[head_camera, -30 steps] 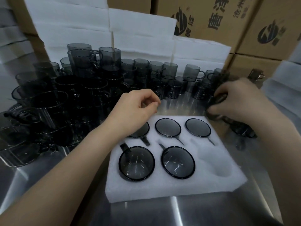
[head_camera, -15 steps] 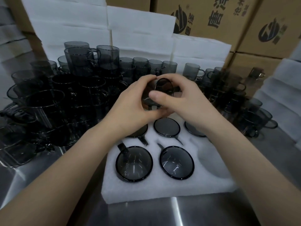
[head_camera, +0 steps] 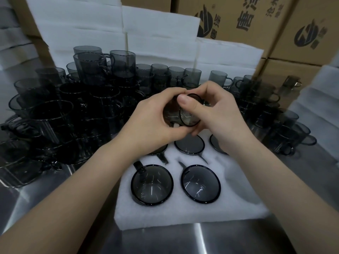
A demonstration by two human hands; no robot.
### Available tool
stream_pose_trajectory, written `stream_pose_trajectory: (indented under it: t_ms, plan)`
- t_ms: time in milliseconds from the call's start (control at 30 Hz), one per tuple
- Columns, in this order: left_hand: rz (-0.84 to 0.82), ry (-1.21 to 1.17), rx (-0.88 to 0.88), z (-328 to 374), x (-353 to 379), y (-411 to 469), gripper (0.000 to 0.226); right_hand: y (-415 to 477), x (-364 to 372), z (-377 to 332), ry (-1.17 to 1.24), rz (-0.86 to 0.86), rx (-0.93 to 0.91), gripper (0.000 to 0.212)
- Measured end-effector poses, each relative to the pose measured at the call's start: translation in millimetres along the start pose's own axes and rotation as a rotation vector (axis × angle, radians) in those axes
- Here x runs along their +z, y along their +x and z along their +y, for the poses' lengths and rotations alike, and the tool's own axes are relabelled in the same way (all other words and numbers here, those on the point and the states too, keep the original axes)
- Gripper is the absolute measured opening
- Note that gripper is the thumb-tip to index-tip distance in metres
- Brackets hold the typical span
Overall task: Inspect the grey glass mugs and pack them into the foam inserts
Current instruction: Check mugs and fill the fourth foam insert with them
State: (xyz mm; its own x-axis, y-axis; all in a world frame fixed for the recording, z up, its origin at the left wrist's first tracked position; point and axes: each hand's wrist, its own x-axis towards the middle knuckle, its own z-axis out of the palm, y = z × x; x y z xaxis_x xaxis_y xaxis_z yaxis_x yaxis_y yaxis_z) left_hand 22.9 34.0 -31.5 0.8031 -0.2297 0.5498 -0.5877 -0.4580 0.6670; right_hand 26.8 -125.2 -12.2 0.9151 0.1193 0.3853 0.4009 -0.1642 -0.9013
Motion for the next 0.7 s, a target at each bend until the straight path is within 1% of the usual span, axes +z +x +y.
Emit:
stream_pose_trajectory:
  t_ms: [67, 133, 233, 333, 433, 500, 567, 700]
  plan:
    - [-0.004, -0.012, 0.005, 0.4, -0.7, -0.2, 0.063, 0.4, -1.7, 0.4, 0.078, -0.005, 0.031, 0.021]
    - [0.0, -0.045, -0.005, -0.1, -1.5, -0.3, 0.063, 1.4, -3.8, 1.4, 0.165, -0.032, 0.08, 0.025]
    - [0.019, -0.149, -0.045, -2.2, -2.3, 0.2, 0.065, 4.0, -7.2, 3.4, 0.315, -0.1, 0.147, 0.03]
    - [0.042, -0.257, -0.093, -4.2, -3.9, 1.1, 0.067, 7.2, -10.7, 5.8, 0.434, -0.206, 0.177, 0.034]
    - [0.052, -0.351, -0.125, -6.3, -5.9, 1.4, 0.064, 8.1, -13.5, 8.7, 0.494, -0.345, 0.14, 0.039]
    - [0.039, -0.401, -0.146, -7.3, -7.2, 1.4, 0.061, 8.8, -13.9, 10.2, 0.486, -0.392, 0.115, 0.049]
    - [0.026, -0.419, -0.16, -7.7, -8.0, 1.6, 0.063, 10.0, -13.6, 11.3, 0.409, -0.375, 0.079, 0.055]
    - [0.009, -0.36, -0.165, -6.6, -7.3, 2.5, 0.071, 8.2, -10.0, 9.9, 0.176, -0.272, -0.024, 0.052]
